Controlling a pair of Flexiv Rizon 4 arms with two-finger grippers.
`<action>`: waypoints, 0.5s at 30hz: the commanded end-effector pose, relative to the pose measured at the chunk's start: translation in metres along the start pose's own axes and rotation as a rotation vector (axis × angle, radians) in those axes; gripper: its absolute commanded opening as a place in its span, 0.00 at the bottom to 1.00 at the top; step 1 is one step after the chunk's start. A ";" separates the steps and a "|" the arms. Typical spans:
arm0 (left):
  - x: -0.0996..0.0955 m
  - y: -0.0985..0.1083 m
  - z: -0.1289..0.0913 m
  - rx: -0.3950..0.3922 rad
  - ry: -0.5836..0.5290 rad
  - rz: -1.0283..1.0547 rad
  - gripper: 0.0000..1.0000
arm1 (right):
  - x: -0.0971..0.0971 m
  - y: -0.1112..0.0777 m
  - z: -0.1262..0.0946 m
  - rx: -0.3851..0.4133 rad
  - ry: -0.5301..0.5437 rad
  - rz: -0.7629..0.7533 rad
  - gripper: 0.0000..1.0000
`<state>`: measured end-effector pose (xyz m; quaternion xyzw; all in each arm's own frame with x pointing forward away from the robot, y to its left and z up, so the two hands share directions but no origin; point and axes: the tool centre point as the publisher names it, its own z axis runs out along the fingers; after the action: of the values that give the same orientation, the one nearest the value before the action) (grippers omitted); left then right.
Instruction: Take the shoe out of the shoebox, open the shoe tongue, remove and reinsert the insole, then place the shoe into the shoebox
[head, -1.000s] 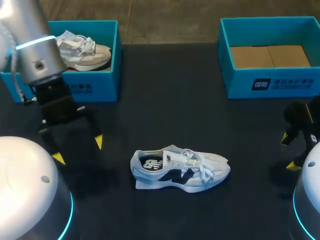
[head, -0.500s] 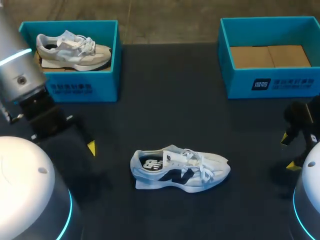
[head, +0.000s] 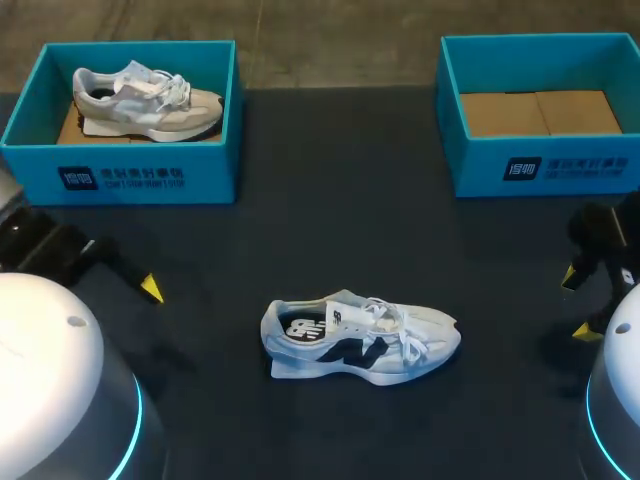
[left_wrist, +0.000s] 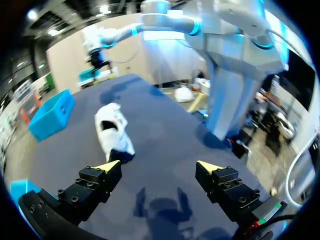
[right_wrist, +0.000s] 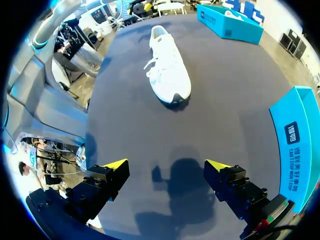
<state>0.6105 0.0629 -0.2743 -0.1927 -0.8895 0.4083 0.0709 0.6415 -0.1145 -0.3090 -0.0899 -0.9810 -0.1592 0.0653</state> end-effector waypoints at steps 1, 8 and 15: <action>0.005 0.002 0.003 -0.019 -0.285 -0.063 1.00 | 0.001 0.000 0.000 0.002 -0.002 0.000 1.00; 0.005 0.006 0.009 -0.013 -0.303 -0.084 1.00 | 0.001 0.000 0.000 0.002 -0.002 0.000 1.00; -0.004 0.031 0.023 0.133 -0.360 -0.143 1.00 | 0.001 0.000 0.000 0.002 -0.002 0.000 1.00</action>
<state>0.6148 0.0597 -0.2910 -0.0736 -0.8894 0.4512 -0.0049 0.6415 -0.1145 -0.3090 -0.0899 -0.9810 -0.1592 0.0653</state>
